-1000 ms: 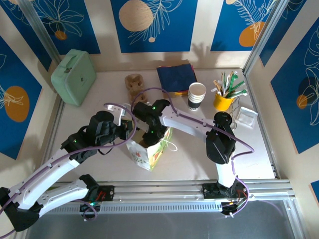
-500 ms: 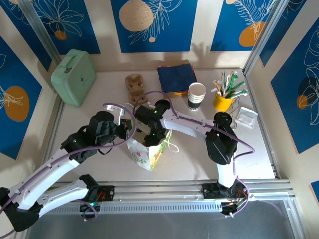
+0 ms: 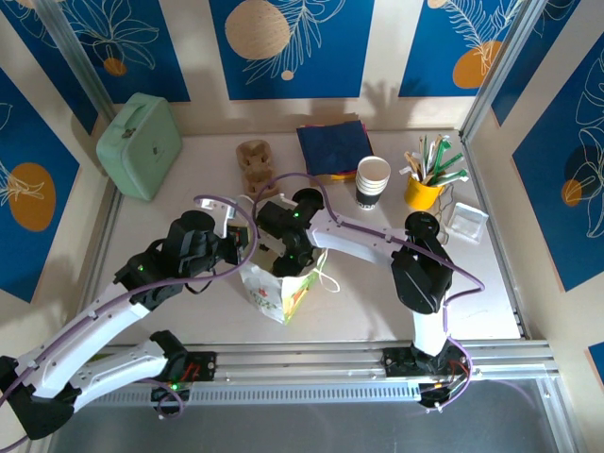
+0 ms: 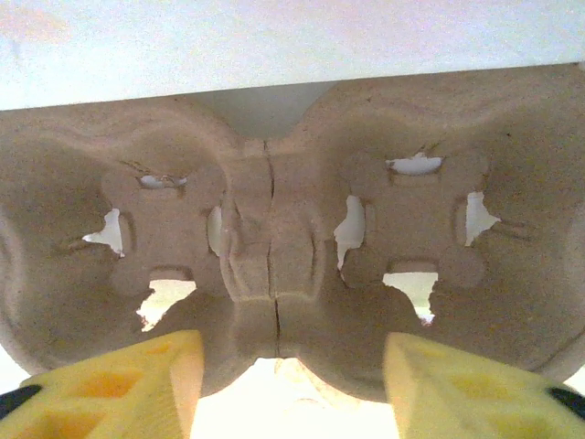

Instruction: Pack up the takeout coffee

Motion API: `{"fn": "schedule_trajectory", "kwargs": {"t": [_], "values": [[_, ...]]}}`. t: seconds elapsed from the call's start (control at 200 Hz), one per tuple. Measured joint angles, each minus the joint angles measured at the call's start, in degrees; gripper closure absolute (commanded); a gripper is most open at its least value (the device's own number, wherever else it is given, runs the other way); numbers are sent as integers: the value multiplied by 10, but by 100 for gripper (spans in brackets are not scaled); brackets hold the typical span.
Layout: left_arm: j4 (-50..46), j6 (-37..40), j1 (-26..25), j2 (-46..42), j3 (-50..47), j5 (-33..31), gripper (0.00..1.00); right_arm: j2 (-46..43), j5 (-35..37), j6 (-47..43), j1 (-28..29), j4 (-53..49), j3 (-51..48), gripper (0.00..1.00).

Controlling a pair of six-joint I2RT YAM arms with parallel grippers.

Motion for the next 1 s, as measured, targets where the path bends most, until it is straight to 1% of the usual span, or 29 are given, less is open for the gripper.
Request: {"fn": "schedule_trajectory", "kwargs": {"t": [0.3, 0.53, 0.9, 1.0], "values": [[0, -2, 0, -3, 0, 4, 94, -23, 4, 1, 0, -14, 10, 35], [0, -2, 0, -4, 0, 11, 94, -67, 11, 10, 0, -12, 26, 36], [0, -7, 0, -4, 0, 13, 94, -107, 22, 32, 0, -9, 53, 37], [0, -10, 0, -4, 0, 13, 94, -128, 37, 47, 1, -9, 65, 36]]}}
